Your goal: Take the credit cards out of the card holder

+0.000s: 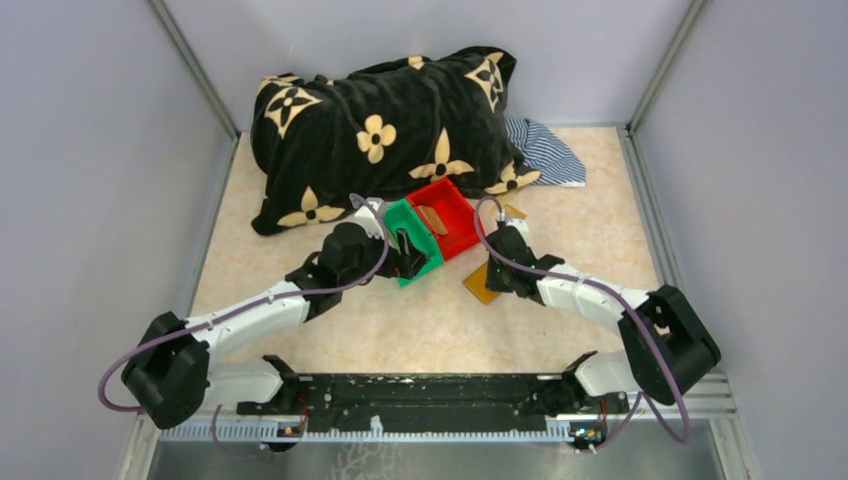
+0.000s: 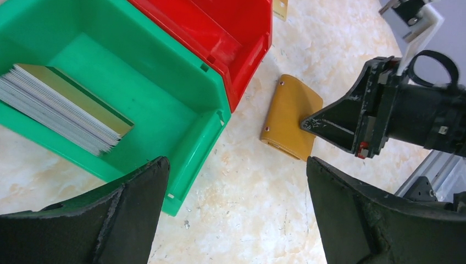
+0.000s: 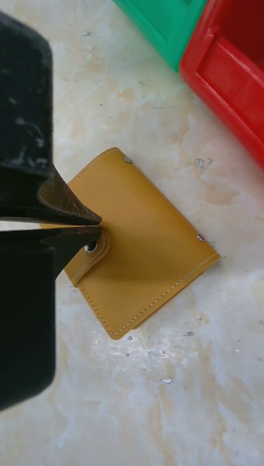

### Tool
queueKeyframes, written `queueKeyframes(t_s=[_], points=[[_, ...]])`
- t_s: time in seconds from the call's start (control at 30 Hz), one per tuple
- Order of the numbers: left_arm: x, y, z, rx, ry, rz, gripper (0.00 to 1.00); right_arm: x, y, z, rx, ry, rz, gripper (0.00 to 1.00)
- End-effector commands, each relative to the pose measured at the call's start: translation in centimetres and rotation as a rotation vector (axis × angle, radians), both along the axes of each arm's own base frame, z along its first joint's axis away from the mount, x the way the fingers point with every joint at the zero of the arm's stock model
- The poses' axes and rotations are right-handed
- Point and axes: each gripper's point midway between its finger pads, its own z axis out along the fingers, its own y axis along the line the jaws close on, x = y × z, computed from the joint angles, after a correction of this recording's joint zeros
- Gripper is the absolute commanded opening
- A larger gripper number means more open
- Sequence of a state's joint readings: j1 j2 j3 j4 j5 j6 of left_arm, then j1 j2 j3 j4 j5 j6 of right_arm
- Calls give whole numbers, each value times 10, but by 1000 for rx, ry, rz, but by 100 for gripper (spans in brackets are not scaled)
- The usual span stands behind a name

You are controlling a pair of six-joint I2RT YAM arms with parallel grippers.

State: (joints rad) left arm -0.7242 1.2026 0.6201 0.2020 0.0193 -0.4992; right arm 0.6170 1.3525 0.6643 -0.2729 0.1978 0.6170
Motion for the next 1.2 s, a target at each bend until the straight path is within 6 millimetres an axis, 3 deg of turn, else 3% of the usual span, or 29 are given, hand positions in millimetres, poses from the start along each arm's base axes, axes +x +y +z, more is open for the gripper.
queueKeyframes(t_s=[0.0, 0.13, 0.3, 0.5, 0.67, 0.9, 1.17], points=[[-6, -13, -14, 9, -13, -30, 100, -20, 0, -10, 37, 16, 40, 5], [-24, -31, -32, 22, -8, -75, 100, -33, -6, -16, 63, 6, 47, 5], [-47, -70, -35, 65, -56, -177, 100, -43, -4, -17, 101, 17, 67, 5], [-45, -102, -59, 82, -1, -241, 100, -44, -5, -23, 81, 28, 83, 6], [-29, -106, -82, 133, -15, -201, 100, -44, -3, -20, 112, 8, 78, 6], [-5, -113, -85, 149, -31, -149, 100, -45, -7, -22, 87, 6, 85, 6], [26, -87, -104, 130, 44, -64, 100, -47, -13, -20, 63, -4, 93, 6]])
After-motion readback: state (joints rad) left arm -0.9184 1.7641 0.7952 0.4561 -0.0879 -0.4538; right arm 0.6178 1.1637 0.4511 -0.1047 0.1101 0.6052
